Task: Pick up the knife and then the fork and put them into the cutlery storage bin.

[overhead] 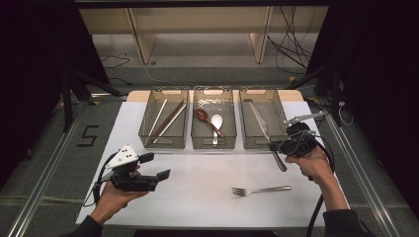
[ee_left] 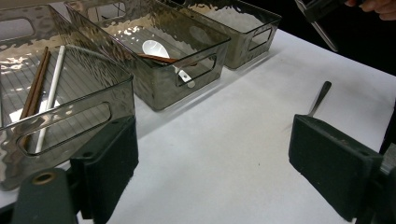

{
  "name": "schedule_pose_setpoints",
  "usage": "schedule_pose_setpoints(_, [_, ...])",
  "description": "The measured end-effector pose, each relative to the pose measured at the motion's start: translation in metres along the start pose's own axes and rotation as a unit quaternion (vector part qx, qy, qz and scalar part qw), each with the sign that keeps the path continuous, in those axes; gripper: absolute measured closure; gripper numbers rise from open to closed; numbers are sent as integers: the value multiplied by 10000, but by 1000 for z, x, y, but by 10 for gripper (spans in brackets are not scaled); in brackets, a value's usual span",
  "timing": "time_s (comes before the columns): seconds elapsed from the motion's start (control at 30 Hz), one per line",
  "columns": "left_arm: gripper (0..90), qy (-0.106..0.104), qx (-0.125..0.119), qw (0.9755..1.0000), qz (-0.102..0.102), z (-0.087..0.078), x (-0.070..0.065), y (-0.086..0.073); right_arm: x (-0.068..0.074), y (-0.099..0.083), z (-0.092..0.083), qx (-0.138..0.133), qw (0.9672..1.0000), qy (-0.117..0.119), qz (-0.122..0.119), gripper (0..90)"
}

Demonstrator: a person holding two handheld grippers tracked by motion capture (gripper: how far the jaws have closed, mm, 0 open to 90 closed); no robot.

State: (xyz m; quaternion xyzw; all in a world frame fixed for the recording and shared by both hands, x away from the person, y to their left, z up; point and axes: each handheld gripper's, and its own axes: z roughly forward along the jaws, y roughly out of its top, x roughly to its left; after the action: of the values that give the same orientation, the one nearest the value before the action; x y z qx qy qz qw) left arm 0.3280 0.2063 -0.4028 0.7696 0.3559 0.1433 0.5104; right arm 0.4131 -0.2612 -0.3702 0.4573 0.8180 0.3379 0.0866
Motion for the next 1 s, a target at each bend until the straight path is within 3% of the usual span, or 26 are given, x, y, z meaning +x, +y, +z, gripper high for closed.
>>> schedule_pose_setpoints(0.43, [150, -8, -17, 10000, -9, 0, 0, 0, -11, 30, 3, -125, 9997, -189, 136, 812])
schedule_pose_setpoints(1.0, [151, -8, -23, 10000, 5, 0, 0, 0, -22, 58, 10, -217, 9989, -271, 322, 812])
